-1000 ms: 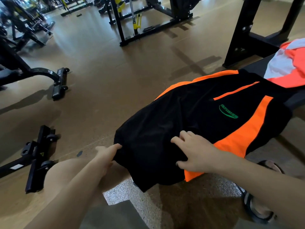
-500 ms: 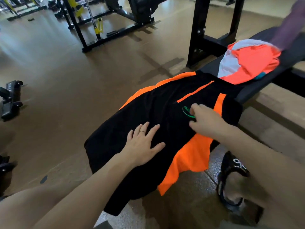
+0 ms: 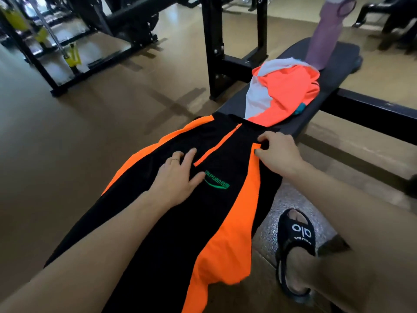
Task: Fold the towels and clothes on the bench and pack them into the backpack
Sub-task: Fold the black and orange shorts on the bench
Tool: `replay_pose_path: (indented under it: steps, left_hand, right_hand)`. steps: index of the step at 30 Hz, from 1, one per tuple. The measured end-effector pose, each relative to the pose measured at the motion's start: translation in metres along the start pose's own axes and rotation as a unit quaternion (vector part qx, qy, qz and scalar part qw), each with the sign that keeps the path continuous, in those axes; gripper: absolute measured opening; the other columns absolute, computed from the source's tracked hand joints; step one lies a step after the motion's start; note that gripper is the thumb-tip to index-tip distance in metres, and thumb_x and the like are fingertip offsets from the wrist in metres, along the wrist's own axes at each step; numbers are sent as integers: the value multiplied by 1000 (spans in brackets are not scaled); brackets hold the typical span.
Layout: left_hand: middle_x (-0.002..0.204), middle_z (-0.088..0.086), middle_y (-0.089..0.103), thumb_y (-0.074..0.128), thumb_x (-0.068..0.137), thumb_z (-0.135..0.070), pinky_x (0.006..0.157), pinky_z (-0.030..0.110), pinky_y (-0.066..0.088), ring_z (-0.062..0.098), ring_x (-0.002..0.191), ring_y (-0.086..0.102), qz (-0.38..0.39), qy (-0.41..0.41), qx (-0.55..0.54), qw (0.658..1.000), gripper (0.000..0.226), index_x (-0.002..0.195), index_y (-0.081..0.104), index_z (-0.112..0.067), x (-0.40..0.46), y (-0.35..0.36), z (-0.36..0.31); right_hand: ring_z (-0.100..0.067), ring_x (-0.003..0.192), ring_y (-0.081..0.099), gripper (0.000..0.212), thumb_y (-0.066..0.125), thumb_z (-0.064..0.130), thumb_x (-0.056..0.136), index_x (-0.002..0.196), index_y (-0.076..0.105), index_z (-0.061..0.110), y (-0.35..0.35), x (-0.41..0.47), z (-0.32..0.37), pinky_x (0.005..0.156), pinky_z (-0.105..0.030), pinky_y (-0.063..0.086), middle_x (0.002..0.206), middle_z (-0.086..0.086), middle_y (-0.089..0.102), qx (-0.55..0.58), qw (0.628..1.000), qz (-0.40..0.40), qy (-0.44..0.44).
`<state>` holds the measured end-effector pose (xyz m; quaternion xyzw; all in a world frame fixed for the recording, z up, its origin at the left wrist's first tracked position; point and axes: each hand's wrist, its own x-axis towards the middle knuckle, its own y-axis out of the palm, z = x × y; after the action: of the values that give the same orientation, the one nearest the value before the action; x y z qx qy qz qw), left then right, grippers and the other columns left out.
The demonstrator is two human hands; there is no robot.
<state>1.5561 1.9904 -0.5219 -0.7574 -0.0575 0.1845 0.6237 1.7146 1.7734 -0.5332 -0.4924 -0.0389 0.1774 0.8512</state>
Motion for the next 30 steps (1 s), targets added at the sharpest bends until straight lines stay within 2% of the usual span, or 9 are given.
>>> replay_pose_path:
  steps: [4,8,11,13,18,21,24,26,30]
  left_hand:
    - [156,19,34,52,101,-32,113,45,36,38,140,39,-44,16,-21,999,73,162,14,-17,76,-22,-6]
    - [156,16,40,55,97,-26,114,46,34,36,142,38,-19,12,-18,1000,72,160,21,-19,148,-39,-19]
    - [115,4,60,65,89,-27,89,37,45,28,114,56,60,18,-23,998,35,122,59,-20,184,-52,-24]
    - [88,0,59,65,87,-24,71,34,43,24,88,58,118,47,-7,992,11,89,59,-15,196,-59,-27]
    - [74,-7,54,61,93,-16,60,20,36,9,70,53,37,140,0,989,27,74,47,-29,210,-87,-27]
    - [96,-1,57,56,98,-33,72,29,46,21,88,63,-16,146,57,987,9,100,49,-30,213,-83,-20]
    - [145,14,44,50,101,-41,99,49,48,37,126,54,44,16,117,992,60,152,23,-24,210,-58,-20]
    - [154,17,37,44,103,-34,107,54,41,38,133,47,3,-9,67,998,65,159,12,-22,205,-42,-29]
    - [162,17,29,44,102,-39,119,55,24,35,146,32,-152,47,43,986,65,160,21,-19,176,-19,-64]
  right_hand:
    - [-24,121,55,45,55,2,82,122,67,18,-13,14,3,95,-32,46,129,-4,63,93,996,-14,6]
    - [-24,118,58,57,52,-2,76,128,63,18,-19,20,-4,92,-33,49,130,-4,62,96,995,3,-17]
    - [-20,124,54,61,55,-4,77,134,60,18,-24,22,-14,95,-25,43,135,-2,60,94,995,20,-41]
    - [-16,125,53,62,56,-4,76,134,60,18,-28,25,-17,89,-15,36,134,0,61,118,991,29,-45]
    - [-14,126,50,62,58,-3,78,136,56,20,-39,33,-17,93,-15,32,133,2,59,142,986,6,-86]
    - [-25,116,52,63,63,10,83,140,42,23,-37,38,-24,85,-26,37,122,-3,48,108,991,40,-64]
    - [-35,124,39,92,70,31,81,153,13,28,-34,38,-29,98,-41,43,130,-10,30,42,992,119,12]
    - [-38,125,35,102,74,33,78,154,6,27,-34,39,-31,101,-44,41,129,-11,28,46,994,96,31]
    - [-40,125,43,109,83,32,73,152,9,17,-36,41,-37,102,-43,42,134,-12,27,146,983,63,90]
